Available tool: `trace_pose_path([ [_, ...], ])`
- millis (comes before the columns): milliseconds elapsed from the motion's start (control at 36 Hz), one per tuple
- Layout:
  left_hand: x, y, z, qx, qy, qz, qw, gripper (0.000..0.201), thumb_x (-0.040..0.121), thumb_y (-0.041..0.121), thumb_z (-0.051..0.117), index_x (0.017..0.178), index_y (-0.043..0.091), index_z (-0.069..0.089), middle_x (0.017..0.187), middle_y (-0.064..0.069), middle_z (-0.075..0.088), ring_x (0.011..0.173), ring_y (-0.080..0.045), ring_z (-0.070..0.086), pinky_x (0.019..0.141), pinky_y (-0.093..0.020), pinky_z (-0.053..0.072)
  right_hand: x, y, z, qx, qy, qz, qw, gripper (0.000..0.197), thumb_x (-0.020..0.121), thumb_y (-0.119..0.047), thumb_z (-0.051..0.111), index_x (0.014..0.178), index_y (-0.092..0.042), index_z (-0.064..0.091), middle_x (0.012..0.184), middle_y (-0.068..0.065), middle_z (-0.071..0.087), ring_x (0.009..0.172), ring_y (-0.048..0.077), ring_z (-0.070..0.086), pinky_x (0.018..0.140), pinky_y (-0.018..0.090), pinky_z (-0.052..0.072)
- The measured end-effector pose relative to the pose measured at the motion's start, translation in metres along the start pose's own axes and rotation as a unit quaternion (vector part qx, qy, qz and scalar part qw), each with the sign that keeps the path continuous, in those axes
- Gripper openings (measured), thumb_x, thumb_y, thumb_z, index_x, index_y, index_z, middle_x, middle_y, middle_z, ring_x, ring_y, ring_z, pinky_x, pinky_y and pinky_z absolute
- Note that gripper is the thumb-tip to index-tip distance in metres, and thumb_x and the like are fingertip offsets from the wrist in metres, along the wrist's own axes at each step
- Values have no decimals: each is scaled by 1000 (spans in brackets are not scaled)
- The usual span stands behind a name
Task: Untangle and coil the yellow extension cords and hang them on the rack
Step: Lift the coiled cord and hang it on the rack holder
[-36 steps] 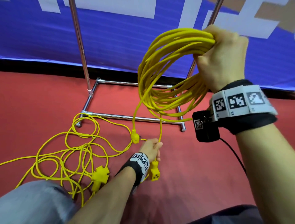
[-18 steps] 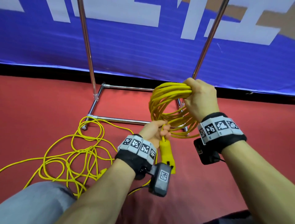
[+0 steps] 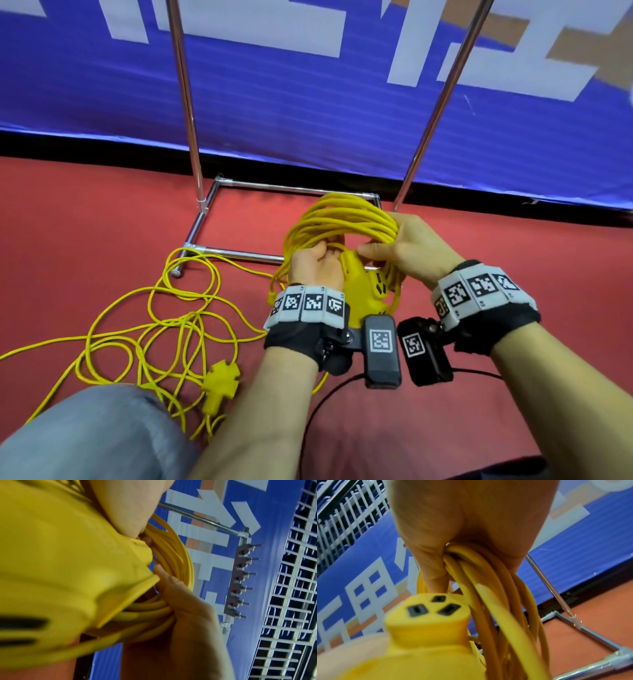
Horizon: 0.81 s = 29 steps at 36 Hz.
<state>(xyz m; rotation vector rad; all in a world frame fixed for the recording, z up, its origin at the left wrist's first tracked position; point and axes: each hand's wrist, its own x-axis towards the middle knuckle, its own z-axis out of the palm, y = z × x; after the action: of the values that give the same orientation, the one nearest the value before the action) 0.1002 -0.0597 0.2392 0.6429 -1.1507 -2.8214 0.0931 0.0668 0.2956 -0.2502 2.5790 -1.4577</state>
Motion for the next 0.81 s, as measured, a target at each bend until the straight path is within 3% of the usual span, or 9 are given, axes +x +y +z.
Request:
trace_pose_path([
  [56, 5, 1, 0, 51, 38, 17, 998, 33, 97, 3, 50, 126, -11, 55, 114, -17, 62, 114, -24, 56, 97, -17, 40, -3, -4, 1, 38, -16, -9, 999, 17, 79, -5, 76, 81, -11, 61, 70, 5, 62, 55, 9, 56, 52, 20, 45],
  [139, 3, 5, 1, 95, 74, 16, 993, 34, 92, 26, 58, 119, 7, 67, 117, -8, 66, 112, -20, 57, 88, -15, 34, -4, -8, 3, 73, -43, -5, 996, 18, 76, -3, 77, 88, -11, 66, 75, 0, 70, 67, 9, 63, 61, 20, 50],
  [250, 9, 8, 1, 30, 59, -38, 997, 23, 99, 8, 46, 98, -1, 67, 92, -8, 72, 98, -23, 60, 81, -17, 39, -4, -11, 4, 55, -29, 19, 998, 21, 69, -2, 82, 78, -10, 66, 66, -2, 69, 60, 10, 65, 55, 21, 50],
  [333, 9, 16, 4, -31, -32, -77, 996, 29, 98, -7, 32, 80, 1, 53, 76, -12, 59, 75, -23, 55, 74, -33, 49, -4, -13, 6, 34, -16, 15, 999, 21, 68, -4, 83, 74, -11, 65, 60, -3, 68, 56, 9, 64, 51, 20, 48],
  [472, 12, 21, -1, 259, -178, 13, 949, 20, 81, 23, 56, 69, 17, 71, 70, 0, 67, 72, -19, 62, 70, -32, 51, 0, -14, 3, 5, 17, 13, 1000, 22, 69, -8, 83, 84, -1, 68, 79, 14, 73, 69, 21, 68, 72, 40, 57],
  [556, 6, 24, -9, 368, -270, -21, 890, 23, 74, 38, 60, 87, 26, 75, 92, 0, 71, 96, -22, 63, 84, -38, 47, 0, -16, 3, 22, 21, 21, 999, 39, 66, -12, 83, 89, 12, 62, 89, 29, 68, 73, 31, 65, 75, 53, 55],
  [667, 3, 28, -31, 357, -367, -49, 857, 57, 73, 10, 76, 125, 5, 52, 111, -4, 68, 102, -14, 67, 88, -25, 53, -1, -16, 3, -5, 19, 21, 1000, 43, 66, -17, 84, 91, 10, 62, 90, 30, 67, 74, 43, 66, 76, 56, 53],
  [722, 2, 29, -37, 374, -375, -30, 848, 75, 62, 21, 83, 129, 9, 52, 123, -8, 65, 116, -20, 62, 100, -36, 48, -1, -15, 3, -20, 24, 24, 999, 48, 63, -23, 85, 92, 8, 63, 91, 30, 67, 84, 48, 65, 77, 59, 54],
  [805, 4, 25, -37, 399, -348, 18, 848, 61, 58, 28, 85, 114, 21, 61, 115, 1, 68, 113, -8, 61, 103, -35, 45, 0, -14, 1, -56, 30, 8, 998, 35, 68, -24, 83, 90, -3, 68, 85, 19, 72, 82, 39, 68, 78, 55, 55],
])
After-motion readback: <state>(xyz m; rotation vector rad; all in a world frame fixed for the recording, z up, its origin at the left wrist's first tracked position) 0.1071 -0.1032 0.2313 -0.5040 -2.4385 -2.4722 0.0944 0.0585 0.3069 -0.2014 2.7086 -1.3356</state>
